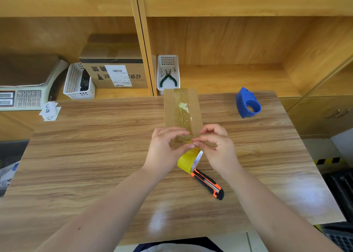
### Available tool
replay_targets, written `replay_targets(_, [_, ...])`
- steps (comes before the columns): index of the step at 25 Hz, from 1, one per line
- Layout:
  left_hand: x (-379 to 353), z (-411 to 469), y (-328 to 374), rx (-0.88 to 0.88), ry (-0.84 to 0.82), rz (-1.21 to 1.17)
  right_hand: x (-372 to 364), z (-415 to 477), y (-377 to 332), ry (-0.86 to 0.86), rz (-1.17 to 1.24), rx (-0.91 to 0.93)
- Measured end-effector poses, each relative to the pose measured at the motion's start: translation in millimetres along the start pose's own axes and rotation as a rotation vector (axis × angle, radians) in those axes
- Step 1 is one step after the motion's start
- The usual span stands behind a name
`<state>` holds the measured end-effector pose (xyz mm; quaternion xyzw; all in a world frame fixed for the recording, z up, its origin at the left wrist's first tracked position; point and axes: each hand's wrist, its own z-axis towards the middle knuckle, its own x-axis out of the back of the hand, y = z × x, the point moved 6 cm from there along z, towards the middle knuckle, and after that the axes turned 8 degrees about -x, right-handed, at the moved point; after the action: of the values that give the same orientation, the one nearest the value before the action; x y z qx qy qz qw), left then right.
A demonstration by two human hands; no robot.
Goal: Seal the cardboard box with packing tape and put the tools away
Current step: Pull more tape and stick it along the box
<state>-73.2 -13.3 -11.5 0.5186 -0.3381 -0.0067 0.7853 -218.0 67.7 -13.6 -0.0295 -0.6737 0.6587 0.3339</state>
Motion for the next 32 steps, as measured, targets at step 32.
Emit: replay_targets(32, [-15.3, 7.2, -8.2, 0.282, -0.317, -0.228, 16.5, 12.6, -15.4, -0.105, 0.203, -0.203])
